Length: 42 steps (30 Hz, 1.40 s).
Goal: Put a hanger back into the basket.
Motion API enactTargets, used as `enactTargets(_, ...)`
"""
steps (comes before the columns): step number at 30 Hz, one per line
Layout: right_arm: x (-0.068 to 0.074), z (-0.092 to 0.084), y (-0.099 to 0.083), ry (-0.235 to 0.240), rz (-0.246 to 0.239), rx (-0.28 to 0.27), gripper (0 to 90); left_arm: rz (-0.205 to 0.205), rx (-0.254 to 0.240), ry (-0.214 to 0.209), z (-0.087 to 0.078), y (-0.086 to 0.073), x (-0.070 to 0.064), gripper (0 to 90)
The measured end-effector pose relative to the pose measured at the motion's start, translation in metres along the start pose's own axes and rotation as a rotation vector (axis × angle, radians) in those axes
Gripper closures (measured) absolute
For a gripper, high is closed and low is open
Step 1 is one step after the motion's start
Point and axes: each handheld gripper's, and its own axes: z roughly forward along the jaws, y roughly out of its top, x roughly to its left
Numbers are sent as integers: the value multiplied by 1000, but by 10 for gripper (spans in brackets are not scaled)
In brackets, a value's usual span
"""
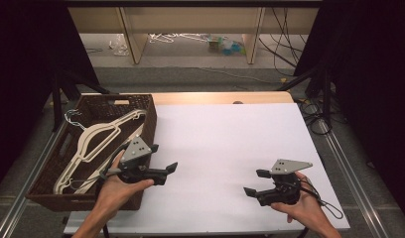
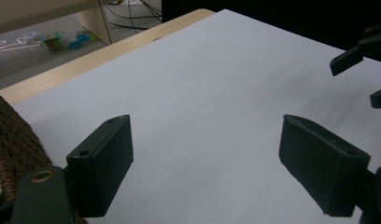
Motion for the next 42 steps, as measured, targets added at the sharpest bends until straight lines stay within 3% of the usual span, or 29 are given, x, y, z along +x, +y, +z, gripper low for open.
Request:
enactTargets(8,3,-2,-1,-9,-2,-3,229,24,2,-42,-1,-8,-28,178)
enactTargets(10,3,-2,-2,-12,-5,-10,229,5,-9,-64,1,-12,-36,177)
enactTargets(13,4,-3,-3,-13,4,-17,228,16,-7,-81,6,-21,-44,175)
enactTargets(16,6,-3,-5,-13,-1,-22,227,-23,-9,-116,14,-33,-50,171)
enactTargets(19,11,-4,-6,-6,9,-29,225,24,-2,-105,19,-42,-51,170)
enactTargets(21,13,-4,-8,-10,7,-37,224,18,-5,-115,22,-48,-54,169)
enactTargets(22,14,-4,-9,-4,9,-42,224,34,-2,-121,23,-51,-54,169)
enactTargets(26,18,-5,-11,-2,1,-43,220,13,-21,-129,24,-58,-53,169)
enactTargets(31,22,-6,-14,-3,-13,-73,205,57,-40,-110,18,-63,-48,169)
enactTargets(32,23,-6,-14,-3,-14,-79,202,34,-42,-108,18,-65,-48,169)
enactTargets(35,25,-6,-16,-11,-22,-81,199,40,-42,-79,15,-68,-45,169)
enactTargets(39,27,-5,-18,4,-17,-71,193,39,-36,-78,15,-71,-43,169)
enactTargets(41,28,-4,-19,-3,-24,-73,189,59,-42,-68,14,-70,-43,169)
enactTargets(42,28,-4,-20,8,-18,-65,189,42,-44,-67,13,-71,-43,169)
